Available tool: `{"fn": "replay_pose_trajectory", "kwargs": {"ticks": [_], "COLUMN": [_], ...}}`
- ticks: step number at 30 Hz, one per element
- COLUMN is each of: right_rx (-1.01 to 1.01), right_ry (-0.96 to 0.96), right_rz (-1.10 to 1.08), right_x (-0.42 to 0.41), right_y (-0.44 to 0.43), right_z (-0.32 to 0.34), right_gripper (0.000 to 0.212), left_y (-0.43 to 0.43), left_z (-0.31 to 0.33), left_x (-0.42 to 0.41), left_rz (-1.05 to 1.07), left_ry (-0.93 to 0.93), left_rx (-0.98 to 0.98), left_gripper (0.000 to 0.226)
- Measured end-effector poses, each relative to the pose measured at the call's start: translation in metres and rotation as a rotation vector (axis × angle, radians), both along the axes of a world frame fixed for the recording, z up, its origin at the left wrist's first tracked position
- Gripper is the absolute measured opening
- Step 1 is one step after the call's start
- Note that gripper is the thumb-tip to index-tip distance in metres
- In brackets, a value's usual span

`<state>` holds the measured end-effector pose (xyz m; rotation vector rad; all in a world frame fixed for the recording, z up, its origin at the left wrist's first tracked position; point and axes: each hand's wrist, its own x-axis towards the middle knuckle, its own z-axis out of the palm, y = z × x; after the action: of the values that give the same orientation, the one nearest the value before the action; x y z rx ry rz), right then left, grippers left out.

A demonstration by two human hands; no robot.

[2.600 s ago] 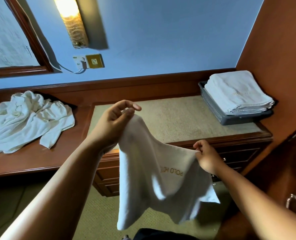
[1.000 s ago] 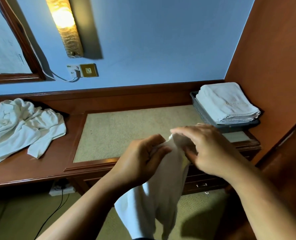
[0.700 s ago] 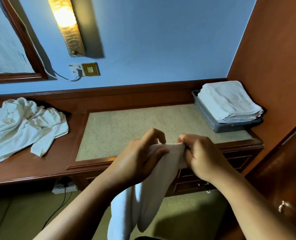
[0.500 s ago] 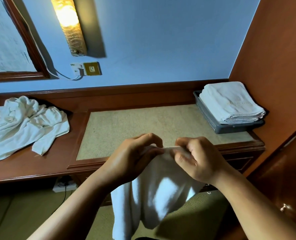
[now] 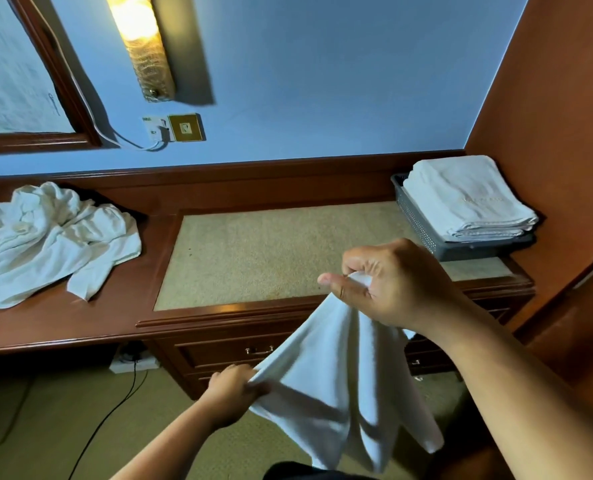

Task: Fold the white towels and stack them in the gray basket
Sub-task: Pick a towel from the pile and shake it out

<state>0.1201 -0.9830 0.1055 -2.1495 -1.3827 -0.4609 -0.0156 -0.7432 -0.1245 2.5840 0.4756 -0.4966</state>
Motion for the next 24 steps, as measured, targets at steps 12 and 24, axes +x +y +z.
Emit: {"fn": "replay_pose_trajectory", "kwargs": {"ticks": [12, 24], "right_rx": [-0.547, -0.391], "right_ry": [0.112, 0.059], "right_rz": [-0.080, -0.132], "right_x": [0.014, 0.023], "right_y": [-0.011, 0.003], "right_z": [0.008, -0.010], "right_gripper": [0.027, 0.012], "left_y": [0.027, 0.066], "left_z": [-0.014, 0.001], "left_x": [0.000, -0.016], "left_rz": [0.255, 0.371], "left_ry": [-0.119, -0.154], "left_rx": [0.279, 0.245], "left_gripper": [0.024, 0.031]}}
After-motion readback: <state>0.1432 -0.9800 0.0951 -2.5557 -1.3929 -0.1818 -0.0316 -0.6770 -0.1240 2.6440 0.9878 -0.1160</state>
